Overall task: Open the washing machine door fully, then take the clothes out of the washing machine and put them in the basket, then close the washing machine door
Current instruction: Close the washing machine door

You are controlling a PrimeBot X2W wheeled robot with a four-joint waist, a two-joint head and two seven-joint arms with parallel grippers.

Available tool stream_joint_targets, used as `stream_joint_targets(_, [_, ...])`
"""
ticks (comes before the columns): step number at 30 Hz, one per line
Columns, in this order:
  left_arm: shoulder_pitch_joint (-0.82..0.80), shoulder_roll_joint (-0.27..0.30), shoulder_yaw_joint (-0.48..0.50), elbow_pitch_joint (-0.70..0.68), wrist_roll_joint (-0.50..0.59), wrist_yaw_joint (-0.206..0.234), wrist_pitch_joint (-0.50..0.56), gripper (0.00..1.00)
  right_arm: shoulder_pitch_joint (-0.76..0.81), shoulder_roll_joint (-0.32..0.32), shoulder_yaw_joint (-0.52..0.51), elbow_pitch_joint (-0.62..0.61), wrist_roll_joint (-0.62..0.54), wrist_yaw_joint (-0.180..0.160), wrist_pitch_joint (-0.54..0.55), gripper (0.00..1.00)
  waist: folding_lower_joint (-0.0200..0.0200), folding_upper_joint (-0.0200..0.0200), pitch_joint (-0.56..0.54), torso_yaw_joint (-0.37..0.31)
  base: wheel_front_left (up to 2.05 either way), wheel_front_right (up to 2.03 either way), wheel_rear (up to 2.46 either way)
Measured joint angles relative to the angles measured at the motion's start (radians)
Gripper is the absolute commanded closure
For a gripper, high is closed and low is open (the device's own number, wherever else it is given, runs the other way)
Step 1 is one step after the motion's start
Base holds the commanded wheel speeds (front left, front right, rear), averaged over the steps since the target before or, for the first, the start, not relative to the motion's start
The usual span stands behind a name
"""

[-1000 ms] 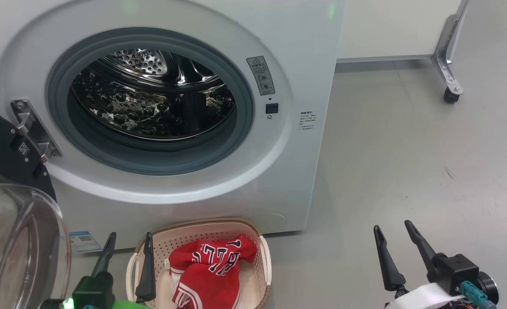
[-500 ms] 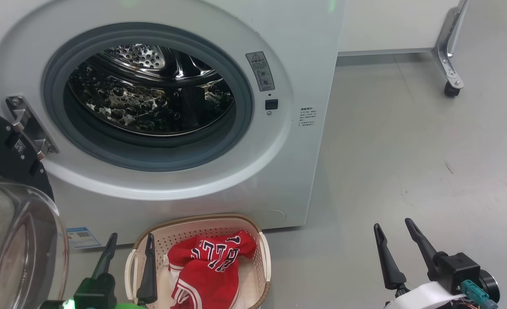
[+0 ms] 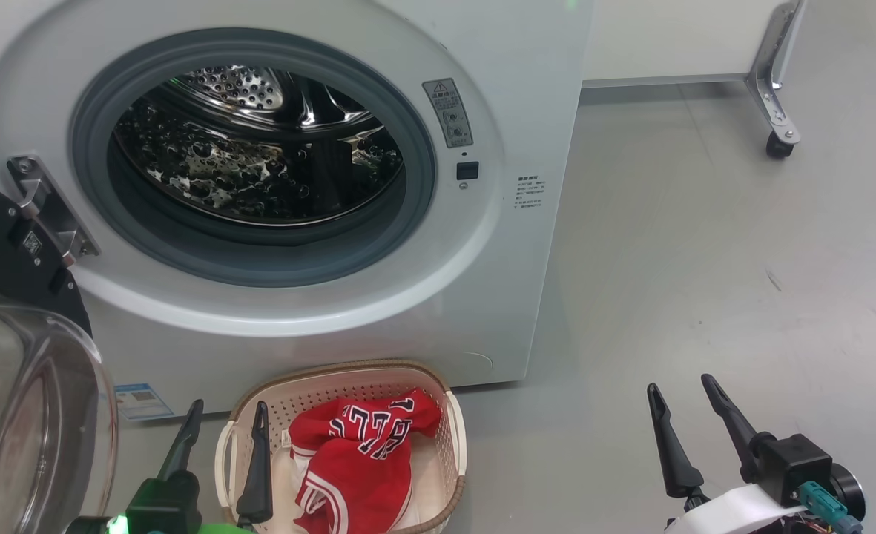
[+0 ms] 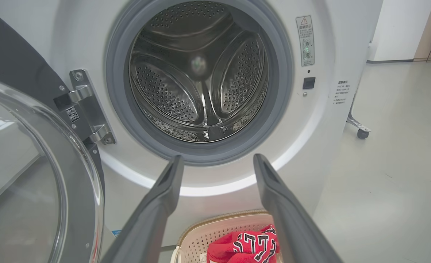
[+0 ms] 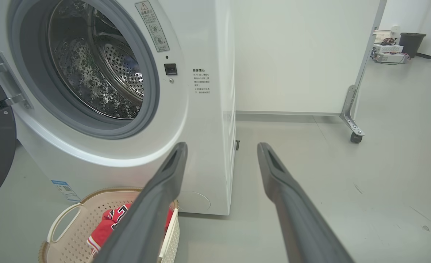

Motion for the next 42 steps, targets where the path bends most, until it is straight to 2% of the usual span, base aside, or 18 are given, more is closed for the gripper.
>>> stream_joint_targets(26, [0.001, 0.0, -0.014, -0.046, 0.012, 0.001, 0.026, 0.0, 0.0, -0.012, -0.004, -0.017, 0.001, 0.0, 0.003, 0.0, 0.0, 0.0, 0.029, 0.009, -1.0, 1.0, 0.0])
stream_joint_targets(42, [0.001, -0.001, -0.028, -0.062, 0.012, 0.001, 0.035, 0.0, -0.001, -0.013, -0.004, -0.017, 0.001, -0.005, 0.003, 0.0, 0.0, 0.0, 0.026, 0.015, -0.45, 0.45, 0.0])
